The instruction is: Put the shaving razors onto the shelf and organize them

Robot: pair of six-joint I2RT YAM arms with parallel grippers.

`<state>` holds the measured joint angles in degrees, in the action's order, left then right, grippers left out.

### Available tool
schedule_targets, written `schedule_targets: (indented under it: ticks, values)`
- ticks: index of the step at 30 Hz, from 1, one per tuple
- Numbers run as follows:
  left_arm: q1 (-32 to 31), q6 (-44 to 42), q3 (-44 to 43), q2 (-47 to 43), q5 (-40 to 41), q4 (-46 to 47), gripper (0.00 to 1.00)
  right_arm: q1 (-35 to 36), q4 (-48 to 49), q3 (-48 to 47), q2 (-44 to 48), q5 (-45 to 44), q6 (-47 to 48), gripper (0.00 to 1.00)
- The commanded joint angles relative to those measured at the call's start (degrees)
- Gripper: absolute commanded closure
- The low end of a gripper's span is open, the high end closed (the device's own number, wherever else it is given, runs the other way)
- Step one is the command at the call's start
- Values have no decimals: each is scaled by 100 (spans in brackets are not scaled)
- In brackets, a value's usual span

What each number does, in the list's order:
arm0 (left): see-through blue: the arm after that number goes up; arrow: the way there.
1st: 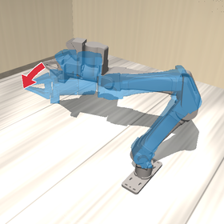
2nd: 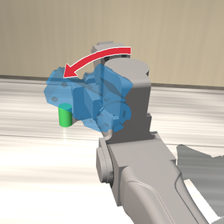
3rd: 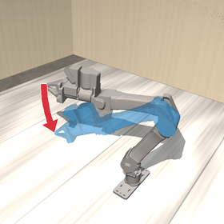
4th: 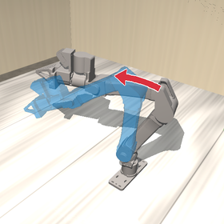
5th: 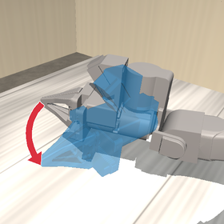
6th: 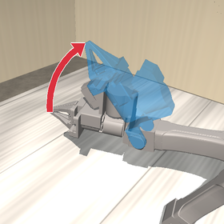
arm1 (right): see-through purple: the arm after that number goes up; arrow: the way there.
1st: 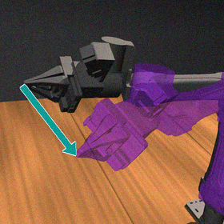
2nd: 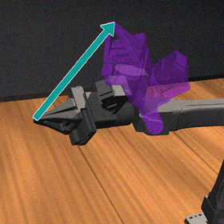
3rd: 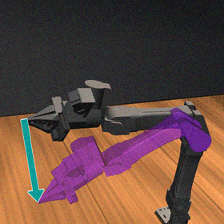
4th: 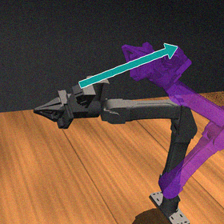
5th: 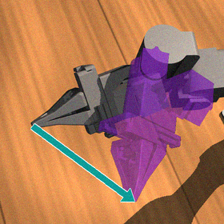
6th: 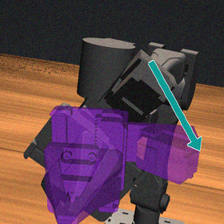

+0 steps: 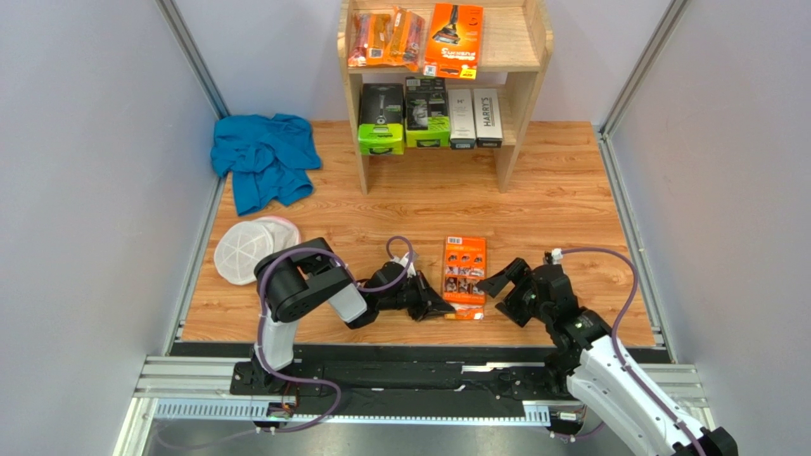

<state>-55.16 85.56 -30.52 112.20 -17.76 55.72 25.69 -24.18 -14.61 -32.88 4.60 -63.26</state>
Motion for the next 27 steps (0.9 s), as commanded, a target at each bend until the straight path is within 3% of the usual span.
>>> schedule_targets:
  ticks: [1,6,14,17,27]
  values:
    - [-39,-277,108,4,211,-431,100,-21,72,81,369,14,-142,16]
    - [-39,-417,91,-646,71,-650,100,-56,89,257,625,234,-318,9]
    - [-39,-786,-94,-1726,-122,-1711,100,-47,651,520,423,638,-633,8]
    - [-39,-839,-138,-1894,-201,-1854,100,-56,1178,801,344,761,-914,9]
    - [-74,-839,-121,-2009,-325,-1934,100,-56,1610,1092,546,542,-1205,10]
